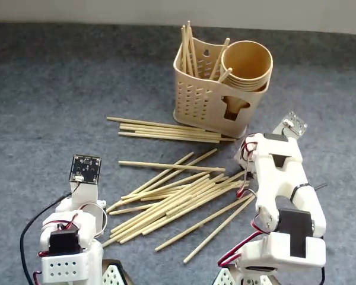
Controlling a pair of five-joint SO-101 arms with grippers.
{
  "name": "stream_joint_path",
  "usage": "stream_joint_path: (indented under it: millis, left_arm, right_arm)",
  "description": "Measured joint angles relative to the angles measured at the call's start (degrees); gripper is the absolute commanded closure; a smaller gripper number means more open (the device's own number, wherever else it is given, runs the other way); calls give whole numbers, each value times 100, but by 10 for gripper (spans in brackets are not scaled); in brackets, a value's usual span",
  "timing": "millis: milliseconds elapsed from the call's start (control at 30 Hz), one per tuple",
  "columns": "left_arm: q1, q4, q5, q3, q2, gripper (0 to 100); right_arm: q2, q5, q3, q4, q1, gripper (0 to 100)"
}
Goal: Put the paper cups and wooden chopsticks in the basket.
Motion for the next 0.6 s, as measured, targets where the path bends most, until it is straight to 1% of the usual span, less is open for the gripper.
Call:
stream_joint_path:
  millis: [200,333,600]
  left_arm:
    - [0,0,0,0,0,976]
    - [0,0,0,0,0,976]
    - [0,0,0,0,0,976]
  right_arm:
    - [-158,0,0,0,-9,995]
    - [-818,0,0,26,-18,995]
    - [-2242,0,0,695,-18,995]
